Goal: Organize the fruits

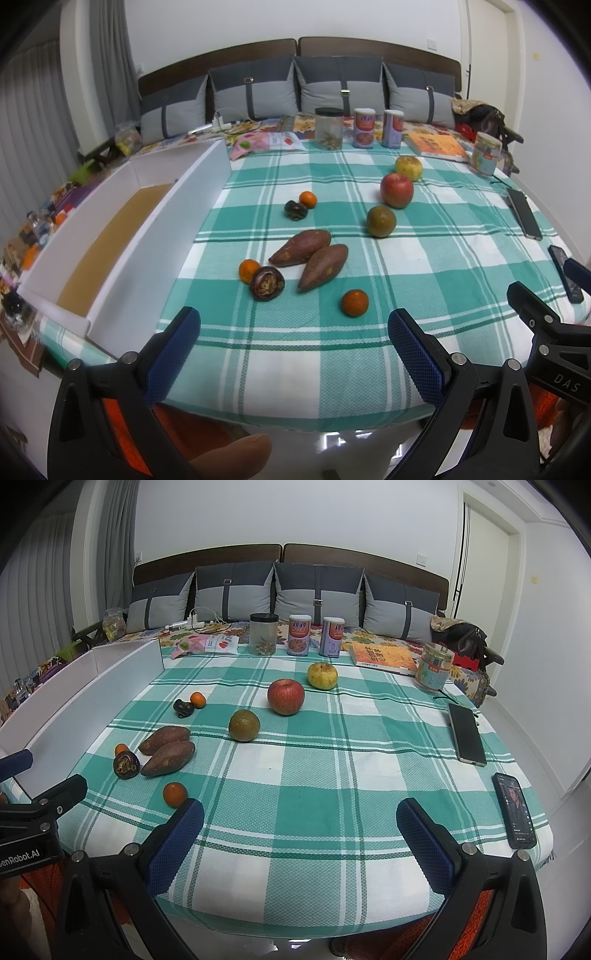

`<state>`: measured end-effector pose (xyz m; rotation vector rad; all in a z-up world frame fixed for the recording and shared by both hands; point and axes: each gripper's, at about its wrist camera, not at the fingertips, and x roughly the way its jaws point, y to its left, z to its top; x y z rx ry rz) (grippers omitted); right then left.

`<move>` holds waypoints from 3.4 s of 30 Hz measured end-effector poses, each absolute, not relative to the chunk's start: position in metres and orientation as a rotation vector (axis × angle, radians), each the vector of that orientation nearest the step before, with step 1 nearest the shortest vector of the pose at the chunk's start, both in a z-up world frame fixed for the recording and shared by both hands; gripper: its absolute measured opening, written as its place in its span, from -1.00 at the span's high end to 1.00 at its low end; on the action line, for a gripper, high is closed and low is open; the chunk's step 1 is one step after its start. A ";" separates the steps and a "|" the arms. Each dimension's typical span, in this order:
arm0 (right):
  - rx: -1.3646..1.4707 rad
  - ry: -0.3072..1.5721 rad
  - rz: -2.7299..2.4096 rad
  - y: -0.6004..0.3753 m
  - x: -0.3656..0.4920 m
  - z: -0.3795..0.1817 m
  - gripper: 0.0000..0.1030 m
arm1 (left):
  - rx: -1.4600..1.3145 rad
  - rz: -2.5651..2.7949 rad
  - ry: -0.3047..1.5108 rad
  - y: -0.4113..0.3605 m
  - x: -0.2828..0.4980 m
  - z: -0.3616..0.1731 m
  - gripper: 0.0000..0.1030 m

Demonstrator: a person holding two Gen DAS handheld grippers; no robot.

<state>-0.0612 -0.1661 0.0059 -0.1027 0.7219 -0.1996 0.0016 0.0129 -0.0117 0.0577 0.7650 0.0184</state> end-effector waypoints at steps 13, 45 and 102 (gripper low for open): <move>-0.103 0.724 -0.198 -0.166 -0.061 0.006 -1.00 | 0.058 0.018 0.765 0.013 0.002 -0.012 -0.98; -0.105 0.725 -0.195 -0.166 -0.061 0.004 -1.00 | 0.057 0.019 0.767 0.019 0.001 -0.012 -0.98; -0.098 0.769 -0.249 -0.198 -0.032 -0.020 -1.00 | 0.060 0.018 0.851 0.037 0.017 -0.040 -0.98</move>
